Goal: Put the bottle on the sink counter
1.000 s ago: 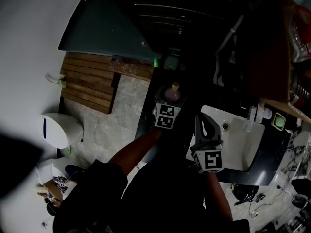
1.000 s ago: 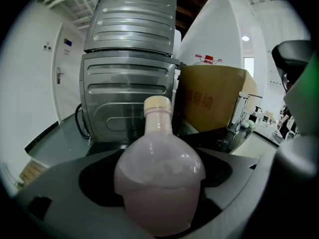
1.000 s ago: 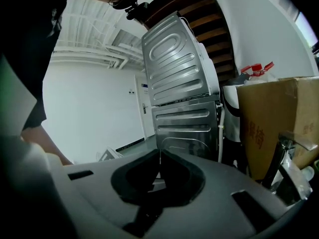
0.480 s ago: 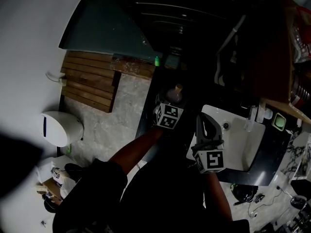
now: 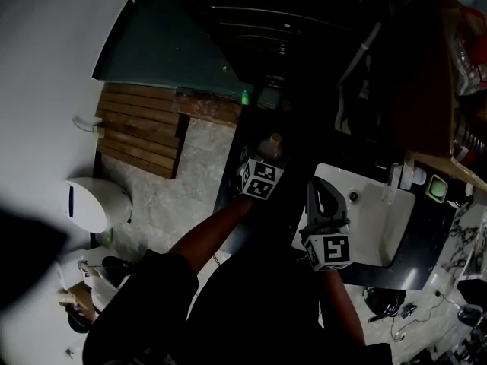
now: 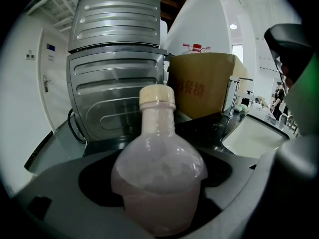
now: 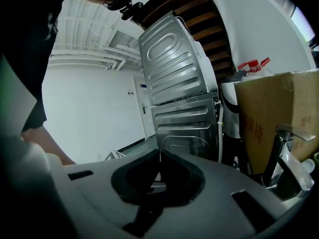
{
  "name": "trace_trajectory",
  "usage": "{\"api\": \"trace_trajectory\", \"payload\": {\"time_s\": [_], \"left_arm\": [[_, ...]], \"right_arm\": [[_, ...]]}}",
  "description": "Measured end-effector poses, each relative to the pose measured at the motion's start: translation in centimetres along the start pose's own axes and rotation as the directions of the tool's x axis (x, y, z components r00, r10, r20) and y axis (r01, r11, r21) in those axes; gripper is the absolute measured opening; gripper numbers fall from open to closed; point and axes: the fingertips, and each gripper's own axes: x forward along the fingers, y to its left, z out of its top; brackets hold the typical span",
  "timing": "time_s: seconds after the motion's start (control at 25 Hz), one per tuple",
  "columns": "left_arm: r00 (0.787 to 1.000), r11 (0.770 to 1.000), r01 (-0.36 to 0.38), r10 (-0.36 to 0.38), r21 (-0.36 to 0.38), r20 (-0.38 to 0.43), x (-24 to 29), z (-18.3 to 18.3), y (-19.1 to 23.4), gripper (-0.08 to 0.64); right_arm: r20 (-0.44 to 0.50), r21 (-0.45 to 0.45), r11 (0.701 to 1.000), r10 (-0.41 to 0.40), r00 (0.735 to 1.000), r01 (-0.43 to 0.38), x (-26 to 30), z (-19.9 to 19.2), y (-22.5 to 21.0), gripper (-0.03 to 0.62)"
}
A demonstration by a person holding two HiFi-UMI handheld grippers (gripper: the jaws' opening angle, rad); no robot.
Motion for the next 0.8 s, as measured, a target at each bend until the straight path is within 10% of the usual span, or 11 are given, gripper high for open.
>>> {"api": "trace_trajectory", "payload": {"time_s": [0.8], "left_arm": [[0.995,0.994,0.095,-0.095,0.056,-0.009,1.0,0.3,0.2,0.4]], "right_arm": [[0.009,0.038,0.999,0.009,1.0,-0.009,-0.3,0.1,0.7,0.04]]}}
